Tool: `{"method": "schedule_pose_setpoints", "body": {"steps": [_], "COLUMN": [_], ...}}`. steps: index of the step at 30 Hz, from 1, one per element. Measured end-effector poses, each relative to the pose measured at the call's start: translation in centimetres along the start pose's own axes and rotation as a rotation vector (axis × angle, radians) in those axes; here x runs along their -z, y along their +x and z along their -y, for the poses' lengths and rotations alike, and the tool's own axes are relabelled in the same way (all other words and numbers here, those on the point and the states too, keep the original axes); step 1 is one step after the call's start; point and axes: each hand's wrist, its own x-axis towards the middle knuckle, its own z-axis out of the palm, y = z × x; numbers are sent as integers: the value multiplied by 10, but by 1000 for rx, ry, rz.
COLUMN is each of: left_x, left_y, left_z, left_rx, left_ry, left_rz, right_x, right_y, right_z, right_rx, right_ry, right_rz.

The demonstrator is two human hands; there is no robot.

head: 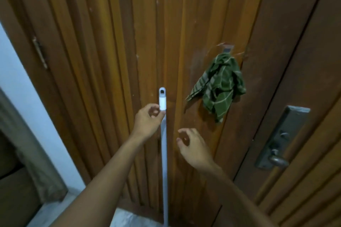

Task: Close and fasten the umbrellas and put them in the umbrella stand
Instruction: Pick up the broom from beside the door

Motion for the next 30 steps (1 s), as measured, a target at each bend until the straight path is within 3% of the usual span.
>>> {"method": "schedule_pose_setpoints", "body": {"steps": [4, 9, 17, 24, 30], "left_x": [-12, -31, -30, -28, -35], "left_y": [8, 14, -1, -48, -121], "left_z": [33, 60, 66, 12, -56], "left_rx": [204, 224, -1, -114, -224], "left_ry": [80, 56, 58, -5, -77], "left_rz": [126, 220, 253, 416, 478], "right_x": [-63, -109, -129, -62, 21], "right_y": [25, 51, 32, -26, -108], "right_z": [-15, -38, -54, -42, -32], "right_rx": [-219, -352, -264, -214, -132], "right_ry": [106, 223, 297, 341, 338], "right_rz": [190, 405, 286, 288, 178]}}
